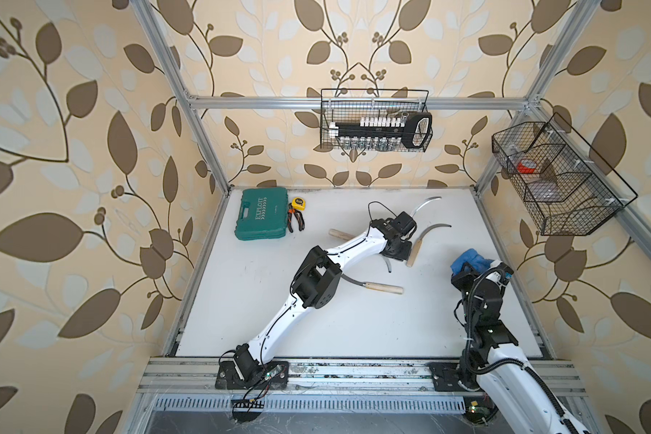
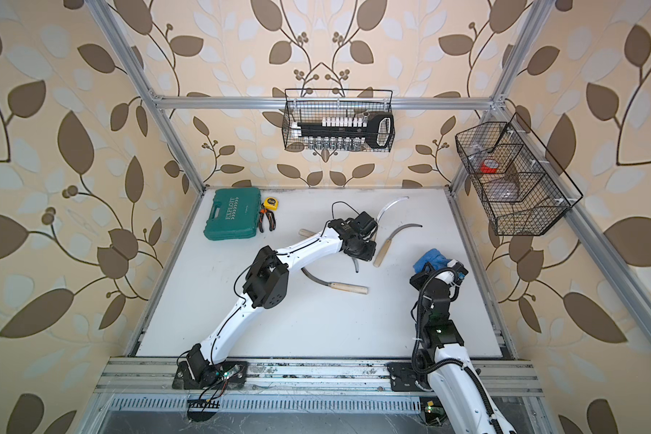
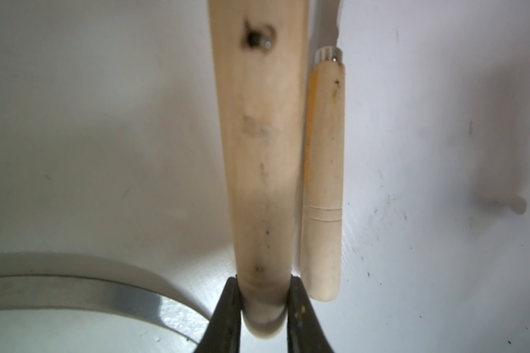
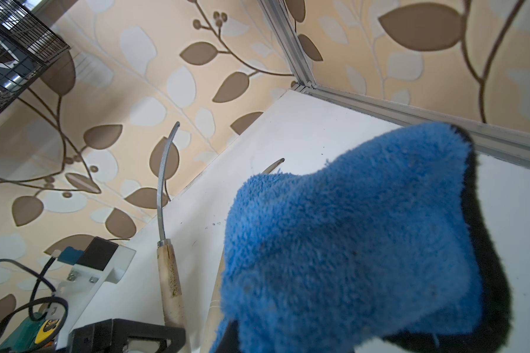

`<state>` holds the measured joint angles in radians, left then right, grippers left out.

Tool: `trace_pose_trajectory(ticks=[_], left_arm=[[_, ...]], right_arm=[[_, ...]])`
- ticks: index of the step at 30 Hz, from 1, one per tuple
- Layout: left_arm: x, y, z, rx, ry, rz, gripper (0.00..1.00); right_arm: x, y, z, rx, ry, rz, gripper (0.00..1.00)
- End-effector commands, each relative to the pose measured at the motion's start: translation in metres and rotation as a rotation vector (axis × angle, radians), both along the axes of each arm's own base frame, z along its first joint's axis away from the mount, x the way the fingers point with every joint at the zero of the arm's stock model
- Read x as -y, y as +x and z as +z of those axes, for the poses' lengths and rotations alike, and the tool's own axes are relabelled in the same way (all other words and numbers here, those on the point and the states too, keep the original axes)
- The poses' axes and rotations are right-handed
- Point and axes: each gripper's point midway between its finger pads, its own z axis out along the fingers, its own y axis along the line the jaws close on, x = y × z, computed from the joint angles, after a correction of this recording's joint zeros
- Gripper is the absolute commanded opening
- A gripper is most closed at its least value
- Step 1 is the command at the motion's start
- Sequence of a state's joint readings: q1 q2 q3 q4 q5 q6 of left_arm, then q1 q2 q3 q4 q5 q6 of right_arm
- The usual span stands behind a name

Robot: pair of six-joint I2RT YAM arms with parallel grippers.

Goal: Wipe small sickles with rags
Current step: Place the small sickle at the center of the board.

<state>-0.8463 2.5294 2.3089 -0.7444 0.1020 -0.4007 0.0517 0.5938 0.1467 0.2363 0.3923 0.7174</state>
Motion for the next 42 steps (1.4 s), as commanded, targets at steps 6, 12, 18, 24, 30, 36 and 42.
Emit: trace_pose_trajectory(ticks=[6,12,18,24,30,36,42], left_arm=[[0.002,0.005,-0.006,0.025,0.018,-0.017,0.01],[0.003,0.005,-0.014,0.019,0.019,-0.025,0.07],[0.008,0.003,-0.011,0.017,-0.002,-0.046,0.14],[0.014,0.004,-0.009,0.016,-0.031,-0.047,0.15],[0.018,0.004,-0.003,0.016,-0.065,-0.046,0.22],[0.021,0.003,0.003,0.022,-0.098,-0.054,0.29],[0.022,0.003,0.008,0.029,-0.105,-0.054,0.31]], right_arm=[[-0.001,-0.001,0.0,0.02,0.005,0.007,0.0],[-0.001,-0.001,0.0,0.021,0.003,0.009,0.0],[-0.001,-0.001,0.0,0.022,0.004,0.01,0.0],[-0.001,-0.001,0.0,0.022,0.004,0.011,0.0],[-0.001,-0.001,0.0,0.022,0.003,0.013,0.0],[-0.001,-0.001,0.0,0.022,0.003,0.012,0.0],[-0.001,-0.001,0.001,0.026,0.004,0.016,0.0]])
